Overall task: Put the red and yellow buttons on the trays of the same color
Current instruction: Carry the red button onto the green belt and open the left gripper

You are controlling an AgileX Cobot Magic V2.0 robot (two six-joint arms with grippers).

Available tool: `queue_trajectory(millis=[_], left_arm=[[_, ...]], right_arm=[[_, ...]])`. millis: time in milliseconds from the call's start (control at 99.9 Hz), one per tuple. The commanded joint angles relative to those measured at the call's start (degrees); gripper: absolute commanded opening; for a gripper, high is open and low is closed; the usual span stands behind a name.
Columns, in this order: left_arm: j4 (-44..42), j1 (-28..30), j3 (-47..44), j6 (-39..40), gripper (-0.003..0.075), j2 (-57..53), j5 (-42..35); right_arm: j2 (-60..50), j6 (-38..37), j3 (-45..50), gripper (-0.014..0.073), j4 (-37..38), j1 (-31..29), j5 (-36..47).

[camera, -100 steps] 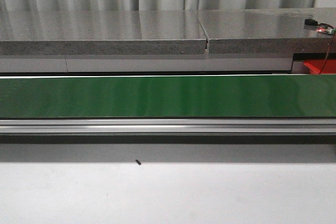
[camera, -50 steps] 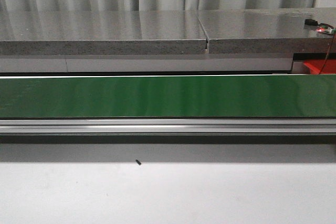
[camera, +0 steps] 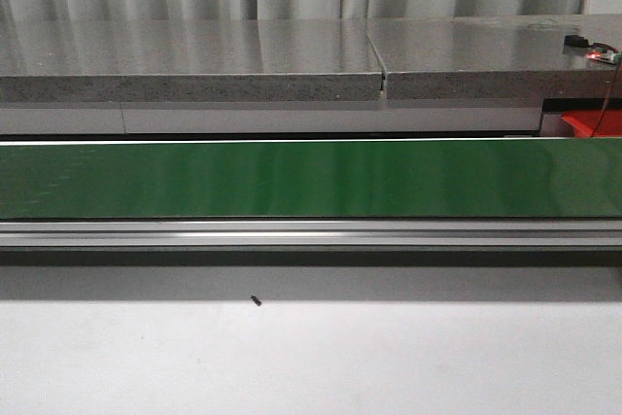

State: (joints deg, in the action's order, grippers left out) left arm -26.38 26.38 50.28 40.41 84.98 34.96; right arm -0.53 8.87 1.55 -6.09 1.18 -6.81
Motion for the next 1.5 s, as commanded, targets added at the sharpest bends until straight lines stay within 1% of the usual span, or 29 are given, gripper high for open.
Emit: queue_trajectory(millis=[0,120,210,260,380,520,721,811,1201,1311,1421,1491], left_arm=[[0.2,-1.0,1.9,-0.2,-0.002,-6.3,0.2],[0.5,-4.2,1.9,-2.7,-0.002,-12.5,0.3],[0.5,-7.5,2.1,-3.4,-0.002,-15.0,0.3],[1.4,-9.4,2.7,-5.2,-0.002,-15.4,0.7],[7.7,-13.2,5.5,-12.4,-0.002,-14.8,1.7],[15.1,-15.5,9.8,-18.1,-0.002,-12.0,1.8],[26.4,-16.5,15.4,-28.4,-0.002,-5.6,3.5],[30.0,-16.5,17.0,-31.2,-0.002,-2.9,4.3],[30.8,-16.7,17.9,-32.1,-0.002,3.8,3.8],[30.9,-16.7,17.9,-33.5,-0.002,4.4,3.8],[32.3,-16.7,17.9,-37.4,-0.0018,4.5,3.8],[34.0,-16.7,17.9,-39.0,0.0006,4.5,3.9]], right_arm=[[-0.9,0.0,-0.9,-0.0068,0.3,0.1,4.7],[-0.9,0.0,-0.9,-0.0068,0.3,0.1,4.7],[-0.9,0.0,-0.9,-0.0068,0.3,0.1,4.7],[-0.9,0.0,-0.9,-0.0068,0.3,0.1,4.7],[-0.9,0.0,-0.9,-0.0068,0.3,0.1,4.7],[-0.9,0.0,-0.9,-0.0068,0.3,0.1,4.7],[-0.9,0.0,-0.9,-0.0068,0.3,0.1,4.7],[-0.9,0.0,-0.9,-0.0068,0.3,0.1,4.7],[-0.9,0.0,-0.9,-0.0068,0.3,0.1,4.7],[-0.9,0.0,-0.9,-0.0068,0.3,0.1,4.7],[-0.9,0.0,-0.9,-0.0068,0.3,0.1,4.7],[-0.9,0.0,-0.9,-0.0068,0.3,0.1,4.7]])
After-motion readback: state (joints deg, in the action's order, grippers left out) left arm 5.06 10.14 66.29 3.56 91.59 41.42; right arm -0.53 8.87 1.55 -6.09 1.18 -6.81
